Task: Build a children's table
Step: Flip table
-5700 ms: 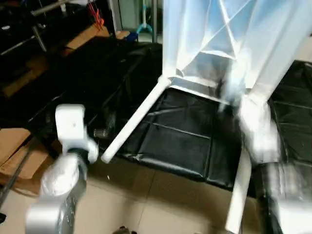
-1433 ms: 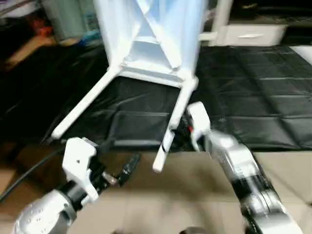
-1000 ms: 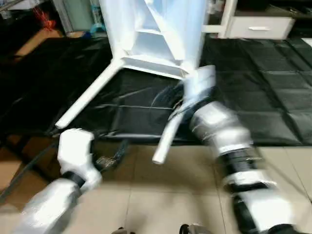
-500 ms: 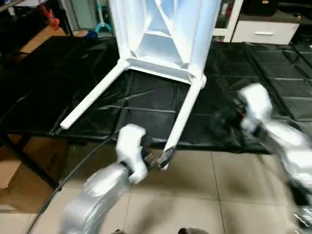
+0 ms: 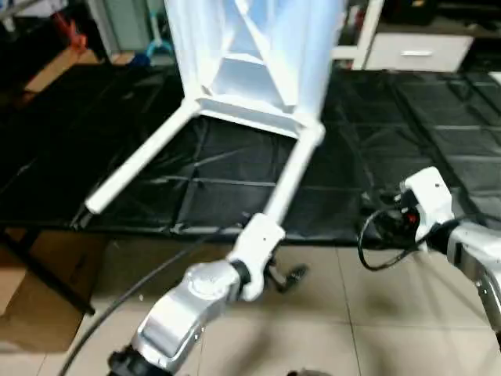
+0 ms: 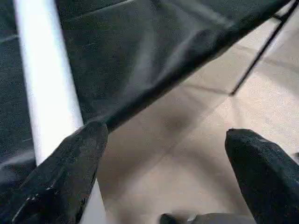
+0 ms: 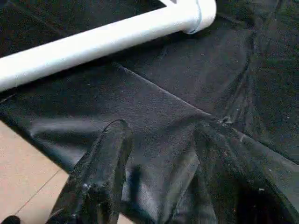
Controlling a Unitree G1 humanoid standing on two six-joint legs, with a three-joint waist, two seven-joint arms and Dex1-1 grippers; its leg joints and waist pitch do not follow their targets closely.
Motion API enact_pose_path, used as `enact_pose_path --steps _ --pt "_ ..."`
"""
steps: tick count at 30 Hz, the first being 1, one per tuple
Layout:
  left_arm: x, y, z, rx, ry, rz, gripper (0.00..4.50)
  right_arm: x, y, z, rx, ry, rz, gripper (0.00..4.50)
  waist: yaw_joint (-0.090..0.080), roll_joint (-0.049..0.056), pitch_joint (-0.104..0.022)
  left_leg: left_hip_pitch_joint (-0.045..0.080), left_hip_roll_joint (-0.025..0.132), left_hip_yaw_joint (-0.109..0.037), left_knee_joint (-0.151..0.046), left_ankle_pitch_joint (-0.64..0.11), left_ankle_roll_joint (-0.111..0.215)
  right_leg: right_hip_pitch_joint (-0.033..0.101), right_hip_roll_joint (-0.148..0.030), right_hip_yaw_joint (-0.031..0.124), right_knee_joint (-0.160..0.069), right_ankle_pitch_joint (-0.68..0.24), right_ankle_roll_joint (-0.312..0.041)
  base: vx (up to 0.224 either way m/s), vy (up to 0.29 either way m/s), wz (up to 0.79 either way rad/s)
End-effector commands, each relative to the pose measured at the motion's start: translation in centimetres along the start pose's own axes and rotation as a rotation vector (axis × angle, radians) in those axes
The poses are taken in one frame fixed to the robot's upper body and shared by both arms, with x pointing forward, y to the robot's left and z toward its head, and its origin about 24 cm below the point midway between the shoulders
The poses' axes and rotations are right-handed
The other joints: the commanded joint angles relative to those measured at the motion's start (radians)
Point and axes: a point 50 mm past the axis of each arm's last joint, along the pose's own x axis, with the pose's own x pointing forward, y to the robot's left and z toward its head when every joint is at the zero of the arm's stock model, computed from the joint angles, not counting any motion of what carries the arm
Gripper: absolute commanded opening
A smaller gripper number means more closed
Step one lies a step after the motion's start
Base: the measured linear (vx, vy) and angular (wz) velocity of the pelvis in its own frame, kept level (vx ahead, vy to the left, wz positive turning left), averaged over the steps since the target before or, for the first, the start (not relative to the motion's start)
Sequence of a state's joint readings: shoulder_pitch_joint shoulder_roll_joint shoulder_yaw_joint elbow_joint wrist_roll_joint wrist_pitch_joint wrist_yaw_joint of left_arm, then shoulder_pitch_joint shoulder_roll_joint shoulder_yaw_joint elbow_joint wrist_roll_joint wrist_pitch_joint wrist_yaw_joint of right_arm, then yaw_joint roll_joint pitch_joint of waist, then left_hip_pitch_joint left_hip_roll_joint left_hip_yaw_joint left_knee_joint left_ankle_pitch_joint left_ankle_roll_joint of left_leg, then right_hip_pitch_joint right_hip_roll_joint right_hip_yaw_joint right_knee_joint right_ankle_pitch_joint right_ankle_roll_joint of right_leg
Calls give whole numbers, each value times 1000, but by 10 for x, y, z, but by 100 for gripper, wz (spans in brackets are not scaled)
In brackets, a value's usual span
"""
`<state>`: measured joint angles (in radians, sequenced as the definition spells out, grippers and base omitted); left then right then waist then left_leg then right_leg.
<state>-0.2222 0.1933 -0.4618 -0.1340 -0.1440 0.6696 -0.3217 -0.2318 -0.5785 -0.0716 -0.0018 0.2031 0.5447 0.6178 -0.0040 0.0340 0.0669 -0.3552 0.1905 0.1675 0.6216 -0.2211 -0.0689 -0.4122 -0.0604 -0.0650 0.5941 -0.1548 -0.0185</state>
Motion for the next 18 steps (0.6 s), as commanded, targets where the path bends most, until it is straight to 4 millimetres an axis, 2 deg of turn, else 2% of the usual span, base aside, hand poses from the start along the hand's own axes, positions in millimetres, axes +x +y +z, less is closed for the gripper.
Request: enact_pose_path --steps 1,2,3,7,8,9,12,14,18 --pt "-2 8 -8 36 54 58 450 -2 3 3 -1 -11 5 234 0 -26 -62 -6 14 -7 -65 -201 68 43 -54 25 -111 -581 -49 0 0 0" --pt "-3 10 -7 64 56 69 450 -1 4 4 -1 -14 6 234 -1 -26 -61 -5 13 -7 -65 -206 68 42 -54 24 -113 -593 -43 0 0 0" --pt "-4 12 -7 90 58 81 450 0 4 5 2 -22 4 234 -2 -33 -61 -5 12 -8 -65 -215 67 40 -55 22 -115 -615 -29 0 0 0" --pt "-9 20 -10 147 88 110 450 1 3 8 -1 -25 -6 234 -9 -30 -61 -5 8 -11 -63 -235 62 35 -55 14 -123 -649 -8 0 0 0" --pt "-12 23 -14 178 109 119 450 2 2 8 -3 -25 -7 234 -10 -32 -61 -6 9 -11 -64 -236 63 36 -54 13 -125 -647 -6 0 0 0" --pt "-15 26 -16 201 123 129 450 2 2 8 -2 -25 -6 234 -15 -28 -62 -9 12 -16 -68 -238 65 40 -56 11 -121 -619 -13 0 0 0" --pt "-23 33 -24 194 149 165 450 3 4 9 -3 -25 -4 234 -19 -27 -60 -10 13 -18 -71 -253 65 42 -58 7 -122 -617 -20 0 0 0" --pt "-29 38 -32 206 180 181 450 4 5 9 5 -27 0 234 -22 -28 -58 -9 13 -18 -72 -269 64 39 -59 7 -124 -629 -21 0 0 0" --pt "-38 51 -45 219 227 237 450 8 10 7 10 -29 7 234 -28 -29 -57 0 8 -18 -67 -310 57 30 -58 1 -134 -677 -2 0 0 0"
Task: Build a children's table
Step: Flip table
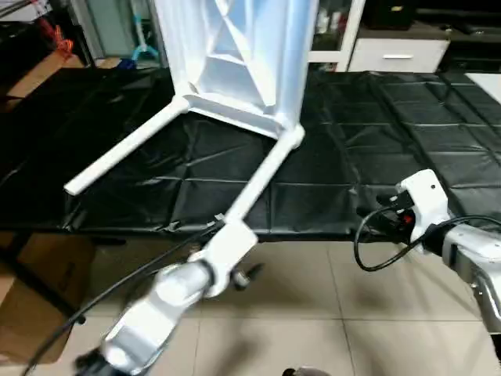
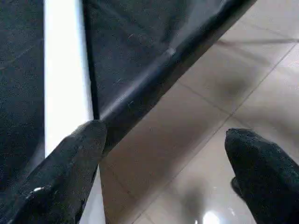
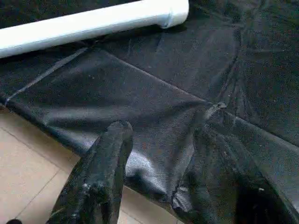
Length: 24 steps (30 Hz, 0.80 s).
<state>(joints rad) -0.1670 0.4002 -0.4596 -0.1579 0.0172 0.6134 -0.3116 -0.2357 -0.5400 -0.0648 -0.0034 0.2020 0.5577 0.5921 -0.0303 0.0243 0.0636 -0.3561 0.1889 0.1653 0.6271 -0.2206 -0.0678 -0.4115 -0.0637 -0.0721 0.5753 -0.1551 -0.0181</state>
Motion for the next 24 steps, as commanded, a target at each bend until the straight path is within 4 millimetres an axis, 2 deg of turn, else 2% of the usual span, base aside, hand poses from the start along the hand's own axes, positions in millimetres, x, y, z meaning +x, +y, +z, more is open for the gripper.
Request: enact_pose_path --steps 1,2,5,6,7,8,9,10,11,12,13,14,15,16,17,18,19,20,21,22,23,24 --pt "-4 14 -24 2 105 71 450 5 6 9 -20 -27 11 234 -2 -20 -54 2 8 -16 -72 -315 55 28 -55 7 -115 -682 2 0 0 0" --pt "-6 19 -27 8 113 92 450 6 8 9 -20 -31 14 234 -4 -20 -54 2 7 -17 -73 -320 55 28 -55 6 -116 -686 5 0 0 0" --pt "-21 44 -44 13 168 190 450 13 15 11 -7 -43 31 234 -17 -17 -51 5 3 -22 -71 -361 49 27 -54 -9 -124 -710 20 0 0 0" --pt "-24 48 -48 18 180 203 450 13 15 11 -6 -43 31 234 -26 -12 -49 4 5 -27 -73 -388 48 32 -56 -25 -128 -714 27 0 0 0" --pt "-25 49 -49 18 182 209 450 14 16 11 -6 -43 31 234 -36 -7 -47 -2 8 -36 -78 -419 42 43 -59 -42 -131 -713 44 0 0 0" --pt "-30 56 -53 20 195 240 450 15 17 10 -2 -43 34 234 -35 1 -46 7 13 -40 -81 -445 39 42 -60 -50 -137 -707 44 0 0 0" --pt "-34 60 -57 23 203 260 450 16 19 10 2 -44 38 234 -47 4 -45 8 21 -50 -88 -485 36 54 -63 -66 -138 -660 40 0 0 0" --pt "-38 65 -60 28 211 281 450 17 21 9 5 -45 44 234 -49 11 -40 15 35 -60 -102 -541 30 62 -65 -75 -137 -607 25 0 0 0" --pt "-42 70 -63 33 220 306 450 18 23 9 6 -45 51 234 -53 18 -32 13 51 -74 -123 -629 15 75 -65 -82 -122 -556 13 0 0 0" --pt "-44 72 -64 35 223 318 450 19 24 9 5 -45 54 234 -52 22 -27 12 61 -79 -139 -687 6 82 -60 -82 -105 -520 4 0 0 0" --pt "-47 76 -66 39 223 336 450 20 25 9 7 -47 55 234 -40 26 -21 -4 89 -89 -181 -790 -14 107 -57 -63 -25 -413 -20 0 0 0" --pt "-51 82 -67 39 217 366 450 21 26 10 9 -49 55 234 -28 21 -17 -14 99 -87 -201 -826 -24 114 -58 -46 14 -365 -33 -55 -19 5" --pt "-53 85 -68 36 210 391 450 21 26 10 11 -51 53 234 -15 3 -9 -6 84 -64 -209 -847 -38 95 -52 -24 25 -417 -40 -16 -68 14" --pt "-55 88 -67 41 204 409 450 22 26 10 12 -52 51 234 -20 -33 -12 77 -1 -33 -84 -694 -34 -5 -60 -45 -131 -821 38 -16 -68 14" --pt "-55 89 -67 42 202 416 450 22 26 10 12 -53 50 234 -22 -42 -7 155 -56 -6 45 -523 -28 -94 -83 -74 -226 -1031 77 21 -70 6" --pt "-58 99 -64 73 158 474 450 24 26 11 24 -61 41 234 -29 -38 -24 78 -54 -25 40 -310 23 7 -150 -52 -195 -1072 82 72 5 -22" --pt "-59 101 -63 75 149 486 450 25 26 11 26 -63 40 234 -20 -19 -37 19 -10 -53 -40 -317 36 72 -128 -65 -139 -865 80 72 5 -22" --pt "-61 106 -61 79 120 518 450 26 26 11 32 -67 35 234 -16 -8 -39 17 9 -65 -59 -360 30 70 -108 -73 -128 -760 75 44 23 -20" --pt "-62 109 -61 77 118 521 450 28 28 10 40 -68 34 234 -22 12 -47 19 38 -84 -84 -420 19 79 -96 -77 -108 -542 30 0 0 0" --pt "-64 111 -62 81 127 516 450 29 30 9 46 -68 34 234 -24 16 -40 16 55 -90 -103 -466 16 83 -94 -69 -95 -401 -22 0 0 0" --pt "-65 112 -63 83 132 513 450 29 31 9 48 -68 34 234 -23 18 -34 17 58 -90 -110 -502 12 81 -91 -68 -91 -373 -42 0 0 0" --pt "-67 113 -66 87 145 510 450 29 33 8 51 -67 35 234 -27 12 -22 23 54 -86 -116 -588 2 77 -87 -74 -98 -419 -42 0 0 0"
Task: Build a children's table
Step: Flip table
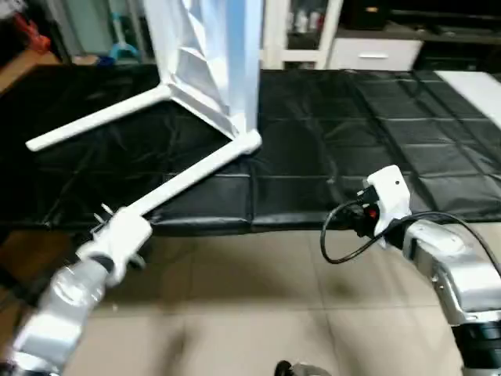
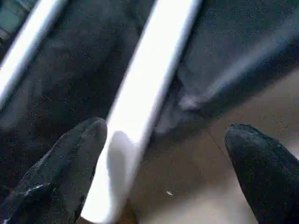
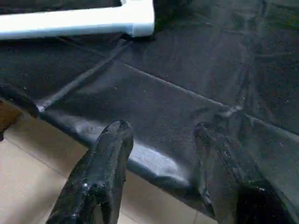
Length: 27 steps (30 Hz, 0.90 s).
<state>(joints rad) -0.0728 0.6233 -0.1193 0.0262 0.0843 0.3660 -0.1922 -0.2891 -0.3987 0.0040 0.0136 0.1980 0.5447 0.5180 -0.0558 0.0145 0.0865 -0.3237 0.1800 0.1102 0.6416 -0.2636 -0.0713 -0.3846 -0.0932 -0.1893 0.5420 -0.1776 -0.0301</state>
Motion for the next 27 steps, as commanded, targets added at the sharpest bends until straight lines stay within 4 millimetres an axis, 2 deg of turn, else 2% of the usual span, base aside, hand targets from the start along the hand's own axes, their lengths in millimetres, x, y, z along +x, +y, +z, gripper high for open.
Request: enact_pose_path --steps 1,2,3,4,5,6,7,8,9,10,11,12,13,14,15,16,17,18,19,20,21,22,25,27 --pt "-1 6 -4 11 13 10 450 -1 -1 -1 -5 4 -18 234 -7 20 -37 5 59 -30 -131 -615 -4 48 -55 30 -77 -488 -2 0 0 0" --pt "-1 7 -7 10 21 15 450 -1 0 -2 -4 5 -18 234 -10 20 -31 9 60 -31 -135 -647 -8 48 -51 21 -81 -523 14 0 0 0" --pt "-3 12 -13 -4 33 44 450 -1 2 -3 -3 5 -17 234 -1 35 -25 -20 89 -36 -181 -744 -11 84 -35 30 -4 -458 16 0 0 0" --pt "-3 13 -13 -6 34 47 450 -1 2 -3 -2 5 -17 234 15 41 -27 -40 109 -36 -211 -776 -14 104 -32 56 74 -357 -7 0 0 0" --pt "-4 18 -15 -31 34 81 450 -2 3 -3 -1 -2 -19 234 34 42 -29 -44 118 -30 -226 -788 -19 101 -34 84 115 -258 -30 2 -53 19" --pt "-7 22 -13 -96 10 116 450 -2 3 -2 1 -17 -25 234 26 2 -36 14 61 -8 -161 -695 -10 29 -45 133 34 -388 -19 44 -105 21" --pt "-7 22 -13 -96 10 116 450 -2 3 -2 1 -17 -25 234 34 -19 -33 65 -38 32 -18 -409 -3 -58 -72 113 -108 -896 58 44 -105 21" --pt "-9 25 -4 -235 -70 158 450 -3 4 3 11 -54 -32 234 40 -24 -49 54 -42 30 1 -271 24 -44 -99 141 -106 -971 66 12 -101 4" --pt "-13 24 5 -379 -145 174 450 -4 4 8 37 -94 -51 234 70 -11 -65 -30 -13 16 -55 -80 57 22 -93 146 -67 -844 47 54 -56 -9" --pt "-18 18 18 -489 -219 175 450 -4 6 13 66 -137 -75 234 82 2 -78 -26 0 13 -69 -48 48 18 -75 141 -50 -725 17 54 -56 -9" --pt "-25 11 30 -565 -284 167 450 -5 8 17 87 -175 -93 234 84 14 -84 -21 15 10 -77 -24 46 11 -62 142 -37 -583 -28 98 -41 7" --pt "-27 7 34 -580 -300 162 450 -5 9 17 84 -188 -100 234 89 22 -84 -30 31 14 -84 -9 48 11 -45 140 -15 -351 -113 26 -25 20" --pt "-30 3 40 -604 -329 167 450 -4 11 18 91 -201 -114 234 92 20 -80 -28 37 23 -90 -92 50 3 -32 136 -16 -327 -148 26 -25 20" --pt "-30 3 40 -604 -329 167 450 -4 11 18 91 -201 -114 234 90 21 -80 -23 37 26 -90 -127 44 1 -31 139 -15 -326 -158 31 -6 18" --pt "-37 -7 55 -619 -381 181 450 -2 15 21 104 -226 -140 234 92 38 -82 -25 32 28 -90 -149 40 6 -28 141 -14 -314 -165 56 -9 16" --pt "-40 -12 61 -622 -401 195 450 -1 18 22 105 -236 -146 234 88 27 -84 -29 42 32 -95 -139 39 12 -29 146 -13 -264 -173 56 -9 16" --pt "-41 -13 62 -621 -406 200 450 0 19 22 103 -239 -146 234 88 27 -83 -37 42 33 -98 -136 39 17 -27 146 -12 -268 -169 0 0 0" --pt "-41 -14 64 -629 -411 201 450 0 20 23 104 -243 -147 234 94 30 -85 -26 40 39 -95 -146 37 9 -24 150 -18 -292 -156 0 0 0" --pt "-46 -19 72 -700 -450 203 450 2 25 29 115 -281 -153 234 93 32 -88 -27 39 42 -92 -135 36 12 -26 156 -17 -276 -155 0 0 0" --pt "-48 -20 76 -730 -468 207 450 2 26 32 123 -299 -156 234 92 32 -88 -35 40 39 -95 -121 33 19 -27 156 -14 -263 -155 0 0 0" --pt "-51 -21 81 -764 -491 210 450 2 29 37 142 -330 -148 234 92 23 -89 -45 39 38 -97 -106 35 27 -27 153 -14 -268 -141 0 0 0" --pt "-51 -21 81 -764 -492 210 450 2 29 37 142 -331 -148 234 93 25 -89 -46 39 37 -96 -98 36 26 -29 154 -15 -279 -129 0 0 0" --pt "-52 -20 84 -772 -502 217 450 1 29 38 135 -336 -143 234 91 24 -88 -47 35 37 -96 -89 34 27 -26 153 -16 -286 -102 0 0 0" --pt "-53 -23 96 -735 -550 171 450 1 31 42 92 -352 -126 234 91 26 -88 -43 35 37 -97 -110 30 26 -25 152 -21 -321 -84 0 0 0"
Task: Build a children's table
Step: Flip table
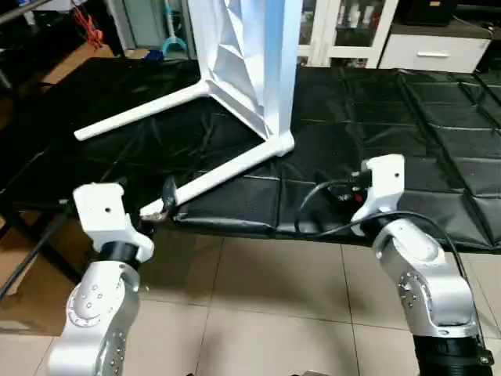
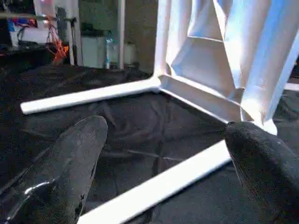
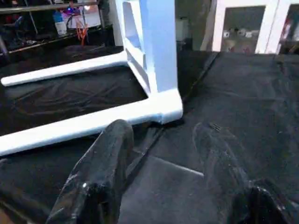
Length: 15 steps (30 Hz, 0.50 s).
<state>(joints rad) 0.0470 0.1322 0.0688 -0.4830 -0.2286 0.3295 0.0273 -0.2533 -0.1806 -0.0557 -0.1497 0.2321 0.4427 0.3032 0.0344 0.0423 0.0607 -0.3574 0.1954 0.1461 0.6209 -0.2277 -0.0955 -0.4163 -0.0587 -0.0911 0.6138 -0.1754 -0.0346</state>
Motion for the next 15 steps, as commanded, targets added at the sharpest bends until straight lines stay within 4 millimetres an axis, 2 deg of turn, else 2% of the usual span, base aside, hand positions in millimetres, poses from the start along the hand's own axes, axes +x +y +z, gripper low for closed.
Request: enact_pose_path --steps 1,2,3,4,5,6,7,8,9,10,11,12,13,14,15 --pt "2 -9 8 5 -31 -44 450 2 2 11 -31 -46 18 234 0 -1 -60 -4 20 1 -79 -179 49 58 -59 52 -93 -359 -71 0 0 0" --pt "3 -12 11 0 -45 -48 450 3 0 13 -32 -55 8 234 5 0 -47 -43 3 -50 -102 -338 94 104 -96 0 -91 -554 -34 0 0 0" --pt "3 -12 11 0 -47 -49 450 3 0 13 -33 -56 7 234 -5 4 -43 -31 -5 -54 -100 -399 97 100 -98 -9 -103 -642 -13 2 -7 42" --pt "5 -14 13 2 -54 -55 450 3 -1 14 -41 -57 0 234 -20 1 -36 -27 -22 -59 -81 -469 93 109 -109 -36 -126 -798 14 2 -7 42" --pt "6 -16 14 3 -53 -62 450 3 -2 14 -47 -54 0 234 -24 4 -30 -16 -27 -56 -71 -504 88 107 -112 -52 -141 -871 23 13 9 59" --pt "7 -17 14 10 -55 -68 450 2 -2 13 -49 -52 0 234 -42 1 -24 -9 -38 -49 -38 -535 85 116 -122 -92 -165 -984 47 25 5 64" --pt "7 -17 14 12 -55 -70 450 2 -2 13 -48 -52 0 234 -47 12 -20 -3 -38 -44 -30 -549 81 123 -124 -108 -171 -1005 52 25 5 64" --pt "9 -18 14 16 -54 -75 450 1 -2 13 -59 -51 2 234 -65 13 -13 -21 -35 -44 -42 -592 73 147 -107 -137 -159 -990 61 40 22 63" --pt "10 -20 13 21 -51 -84 450 0 -3 12 -60 -49 -5 234 -98 31 -8 107 19 -55 -63 -767 18 71 -44 -139 -149 -803 43 31 0 37" --pt "10 -21 13 26 -46 -95 450 -1 -5 12 -52 -50 -14 234 -81 47 -6 79 88 -83 -170 -926 12 129 -30 -73 5 -510 1 31 0 37" --pt "10 -23 12 27 -39 -106 450 -1 -6 12 -46 -52 -22 234 -76 48 -7 86 112 -96 -195 -958 20 138 -34 -38 53 -379 -4 53 -26 4" --pt "10 -24 10 30 -32 -115 450 0 -6 13 -46 -56 -27 234 -85 28 9 115 97 -78 -185 -965 28 97 -43 -15 23 -363 -30 114 -24 -3" --pt "10 -24 9 30 -27 -119 450 0 -6 13 -54 -57 -27 234 -81 15 1 125 57 -51 -146 -917 27 94 -47 -5 -35 -472 -44 114 -24 -3" --pt "10 -26 8 28 -21 -126 450 0 -6 14 -66 -58 -27 234 -65 -4 -3 120 -32 6 -51 -680 45 96 -75 38 -126 -824 -51 159 -7 -4" --pt "10 -27 7 23 -17 -132 450 1 -6 14 -75 -63 -30 234 -29 -17 -26 17 -50 3 10 -313 126 208 -136 123 -157 -938 -66 200 13 1"
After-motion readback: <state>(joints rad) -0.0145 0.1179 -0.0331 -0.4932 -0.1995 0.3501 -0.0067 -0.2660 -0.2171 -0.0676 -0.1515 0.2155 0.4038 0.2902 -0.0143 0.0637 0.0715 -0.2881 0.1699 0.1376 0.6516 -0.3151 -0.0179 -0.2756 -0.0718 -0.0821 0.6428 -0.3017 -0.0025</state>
